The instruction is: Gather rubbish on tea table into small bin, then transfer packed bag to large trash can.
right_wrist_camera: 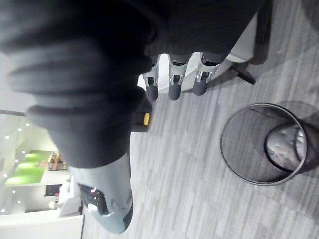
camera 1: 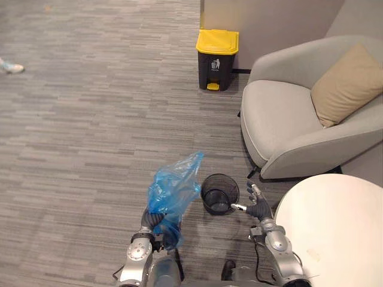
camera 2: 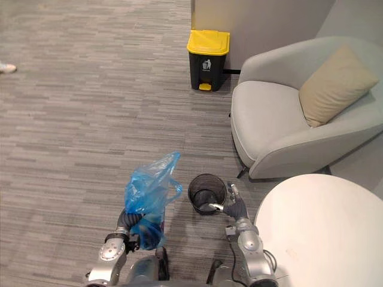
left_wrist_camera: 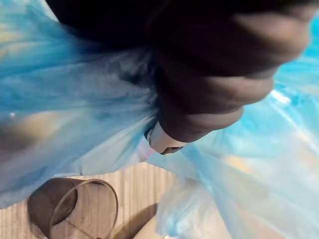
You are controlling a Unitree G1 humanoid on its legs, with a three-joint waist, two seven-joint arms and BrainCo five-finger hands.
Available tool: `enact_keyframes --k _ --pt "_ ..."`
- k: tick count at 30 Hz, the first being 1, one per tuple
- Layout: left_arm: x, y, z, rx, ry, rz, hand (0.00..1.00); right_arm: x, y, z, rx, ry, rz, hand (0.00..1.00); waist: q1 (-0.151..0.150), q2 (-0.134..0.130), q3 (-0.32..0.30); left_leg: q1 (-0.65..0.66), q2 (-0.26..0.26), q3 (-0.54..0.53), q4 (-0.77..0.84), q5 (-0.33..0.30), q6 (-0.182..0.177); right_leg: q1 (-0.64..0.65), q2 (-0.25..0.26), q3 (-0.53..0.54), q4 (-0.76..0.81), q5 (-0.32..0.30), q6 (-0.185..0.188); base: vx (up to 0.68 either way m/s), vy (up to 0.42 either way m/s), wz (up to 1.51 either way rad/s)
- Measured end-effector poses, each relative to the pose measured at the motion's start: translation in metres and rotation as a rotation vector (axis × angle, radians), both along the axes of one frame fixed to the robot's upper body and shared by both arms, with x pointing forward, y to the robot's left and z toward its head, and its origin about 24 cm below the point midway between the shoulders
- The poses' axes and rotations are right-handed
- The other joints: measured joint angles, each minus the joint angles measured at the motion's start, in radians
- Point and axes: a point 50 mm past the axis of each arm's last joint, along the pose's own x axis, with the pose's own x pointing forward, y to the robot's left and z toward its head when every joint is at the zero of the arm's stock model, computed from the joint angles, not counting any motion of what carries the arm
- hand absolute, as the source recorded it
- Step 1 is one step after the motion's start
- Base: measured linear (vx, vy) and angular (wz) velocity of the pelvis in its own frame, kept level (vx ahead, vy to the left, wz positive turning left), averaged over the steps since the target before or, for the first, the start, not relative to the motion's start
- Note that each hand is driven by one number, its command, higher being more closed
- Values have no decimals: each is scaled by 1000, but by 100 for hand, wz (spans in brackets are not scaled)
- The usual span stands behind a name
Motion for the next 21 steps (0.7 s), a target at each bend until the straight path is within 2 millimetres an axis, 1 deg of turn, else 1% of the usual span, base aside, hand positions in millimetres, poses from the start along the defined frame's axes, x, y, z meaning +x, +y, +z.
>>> enact_keyframes --k 5,9,13,16,18,20,21 --pt "-13 8 -9 32 58 -12 100 -7 -5 -16 -7 84 -21 0 -3 3 -3 74 -62 4 -138 66 32 50 -18 11 -99 65 23 -31 116 6" --pt "-20 12 -17 42 104 -10 100 -11 -11 -24 -8 129 -50 0 -8 4 -5 103 -74 7 -214 109 35 59 -13 12 -131 92 24 -38 40 -2" --pt "-30 16 -24 49 147 -2 100 -13 -11 -27 -7 154 -49 0 -20 4 -6 119 -80 9 -248 125 36 61 -5 15 -146 101 23 -8 10 -2" --pt "-32 19 -24 49 151 13 100 -16 -11 -32 -8 183 -51 0 -18 4 -7 120 -81 7 -262 130 32 59 -3 13 -148 101 23 6 2 1" --pt "-33 24 -24 51 150 38 100 -15 -11 -31 -7 179 -50 0 -17 3 -7 114 -82 4 -267 132 32 58 -3 9 -150 100 24 27 5 5" --pt "-33 25 -24 51 150 43 100 -13 -11 -31 -7 174 -49 0 -14 2 -7 105 -84 -1 -264 131 32 56 -4 4 -154 98 27 37 7 9" --pt "-32 24 -23 50 148 42 100 -12 -10 -30 -5 170 -48 0 -14 -3 -5 87 -85 -7 -243 119 37 52 -7 -3 -152 89 32 44 8 13"
